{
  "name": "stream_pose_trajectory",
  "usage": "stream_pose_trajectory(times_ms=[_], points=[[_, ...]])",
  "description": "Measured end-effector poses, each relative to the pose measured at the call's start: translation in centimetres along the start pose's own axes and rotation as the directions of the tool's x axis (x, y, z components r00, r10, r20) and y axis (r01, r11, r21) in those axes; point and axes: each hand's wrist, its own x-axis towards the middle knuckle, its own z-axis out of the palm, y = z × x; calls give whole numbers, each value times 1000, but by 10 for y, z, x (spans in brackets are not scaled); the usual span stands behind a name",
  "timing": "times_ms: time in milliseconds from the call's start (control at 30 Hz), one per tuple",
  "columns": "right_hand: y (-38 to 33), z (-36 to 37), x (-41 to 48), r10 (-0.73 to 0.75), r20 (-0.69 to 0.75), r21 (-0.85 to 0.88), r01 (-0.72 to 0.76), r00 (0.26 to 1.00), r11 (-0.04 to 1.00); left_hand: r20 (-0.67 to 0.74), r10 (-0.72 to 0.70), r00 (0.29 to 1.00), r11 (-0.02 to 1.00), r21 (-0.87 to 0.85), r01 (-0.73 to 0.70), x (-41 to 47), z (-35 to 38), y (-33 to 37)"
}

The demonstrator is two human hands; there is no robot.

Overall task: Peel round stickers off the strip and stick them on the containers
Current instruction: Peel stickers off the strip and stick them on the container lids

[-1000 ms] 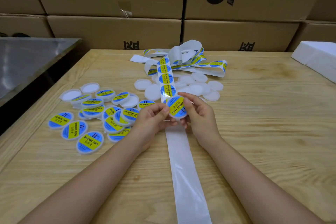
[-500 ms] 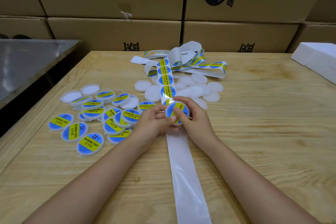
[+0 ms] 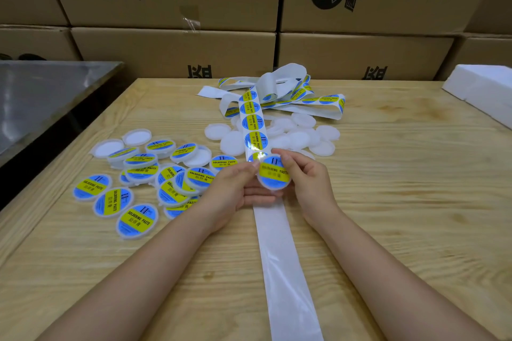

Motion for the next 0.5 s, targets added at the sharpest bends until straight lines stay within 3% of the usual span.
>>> stream_pose_trajectory(times_ms=[100, 167, 233, 267, 300, 367, 433, 500], points=[[1, -1, 2, -9, 26, -16, 9, 1000, 1000, -3, 41, 999, 999, 29, -41, -1, -1, -2], [1, -3, 3, -47, -62, -91, 41, 997, 995, -33, 88, 996, 995, 45, -87, -2, -1, -2], [2, -8, 5, -204, -224, -386, 106, 953, 917, -134, 186, 973, 980, 100, -173, -1, -1, 1], [2, -11, 5, -305, -270, -555, 111, 913, 824, -206, 261, 943, 960, 160, -231, 0, -1, 3], [2, -13, 5, -376, -267, -682, 102, 887, 724, -282, 352, 893, 925, 254, -284, 0, -4, 6], [7, -16, 5, -347, -169, -838, 50, 922, 543, -387, 548, 742, 791, 528, -309, 2, -11, 13], [11, -17, 4, -193, -122, -914, -34, 974, 405, -416, 676, 608, 644, 735, -212, 2, -23, 17], [13, -17, 4, -105, -134, -934, -91, 985, 345, -428, 734, 527, 543, 837, -76, 1, -35, 21]])
